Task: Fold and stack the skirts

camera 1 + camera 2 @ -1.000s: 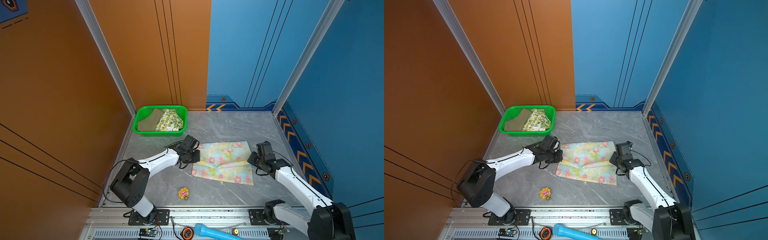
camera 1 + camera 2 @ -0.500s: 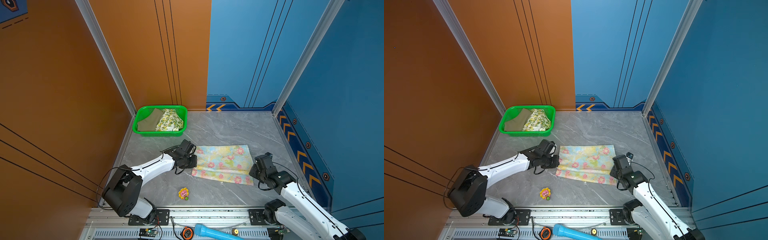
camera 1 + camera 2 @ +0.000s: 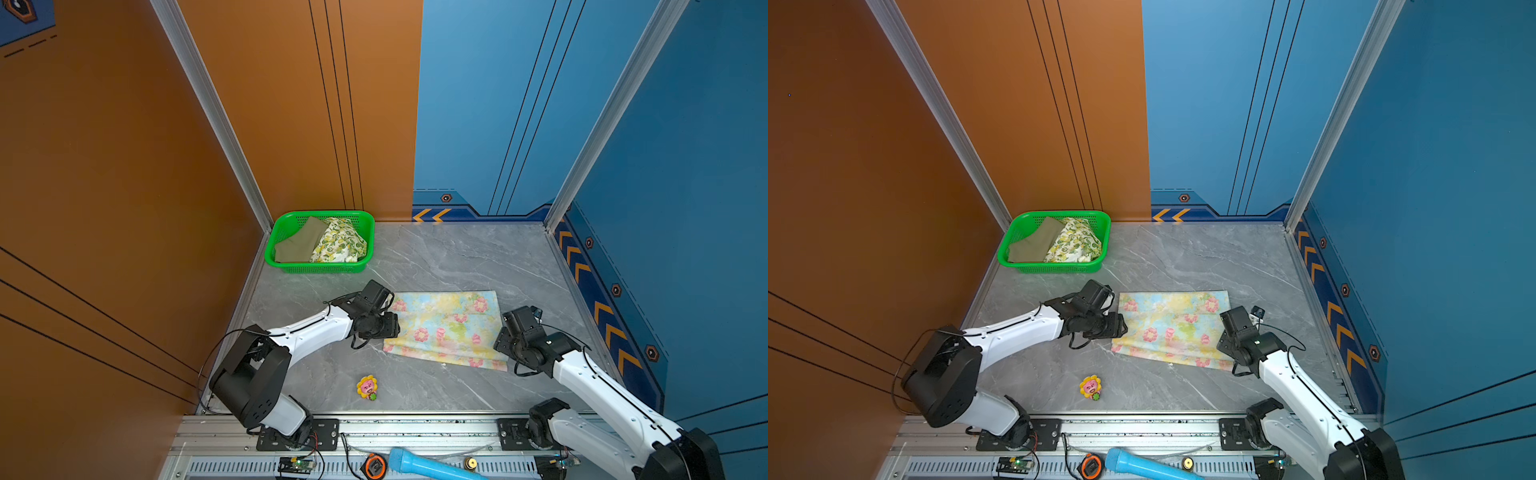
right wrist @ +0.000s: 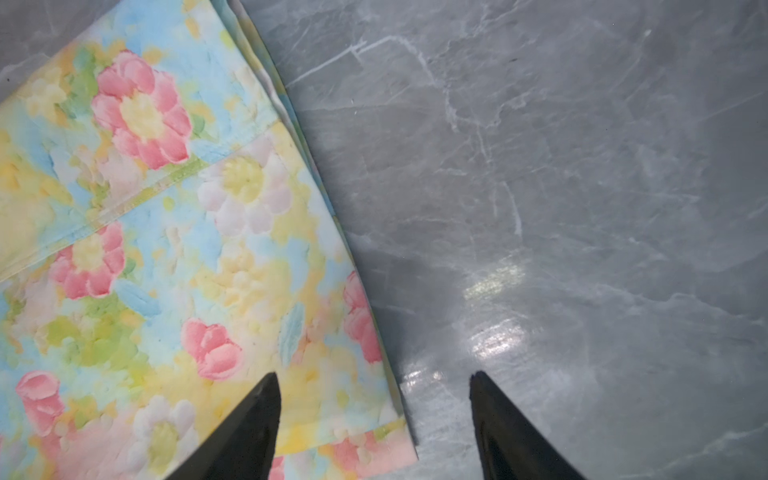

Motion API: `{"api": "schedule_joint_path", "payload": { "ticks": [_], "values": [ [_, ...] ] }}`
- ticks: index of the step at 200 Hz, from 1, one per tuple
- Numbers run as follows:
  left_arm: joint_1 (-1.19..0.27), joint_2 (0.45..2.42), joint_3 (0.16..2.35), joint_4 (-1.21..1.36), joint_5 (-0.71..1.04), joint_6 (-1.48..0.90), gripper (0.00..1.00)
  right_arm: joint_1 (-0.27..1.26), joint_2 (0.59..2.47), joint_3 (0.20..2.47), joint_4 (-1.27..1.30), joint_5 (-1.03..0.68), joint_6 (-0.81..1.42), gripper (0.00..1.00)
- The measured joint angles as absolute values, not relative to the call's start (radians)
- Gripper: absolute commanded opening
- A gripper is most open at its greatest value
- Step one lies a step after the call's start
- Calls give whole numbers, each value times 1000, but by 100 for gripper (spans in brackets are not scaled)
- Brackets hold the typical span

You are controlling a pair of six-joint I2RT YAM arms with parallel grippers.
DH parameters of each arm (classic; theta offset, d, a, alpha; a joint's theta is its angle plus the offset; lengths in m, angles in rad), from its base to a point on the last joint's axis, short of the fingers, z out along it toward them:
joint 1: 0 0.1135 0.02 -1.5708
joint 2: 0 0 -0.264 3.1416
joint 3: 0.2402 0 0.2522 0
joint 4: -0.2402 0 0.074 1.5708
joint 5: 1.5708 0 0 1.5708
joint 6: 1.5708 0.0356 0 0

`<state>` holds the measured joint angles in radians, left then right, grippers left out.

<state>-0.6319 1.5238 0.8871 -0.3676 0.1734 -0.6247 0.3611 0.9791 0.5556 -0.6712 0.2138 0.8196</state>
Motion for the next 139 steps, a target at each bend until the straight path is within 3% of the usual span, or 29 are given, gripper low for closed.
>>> {"api": "schedule_joint_path", "payload": {
  "ticks": [80, 115, 139],
  "values": [
    [-662, 1605, 899, -387, 173, -625, 57, 328, 1111, 527, -568, 138, 810, 65],
    [-662, 1671, 933, -388, 172, -619, 44, 326, 1192, 511, -496, 107, 801, 43],
    [-662, 1718, 978, -382, 173, -611, 27, 319, 1243, 524, -414, 105, 799, 26]
  ]
}}
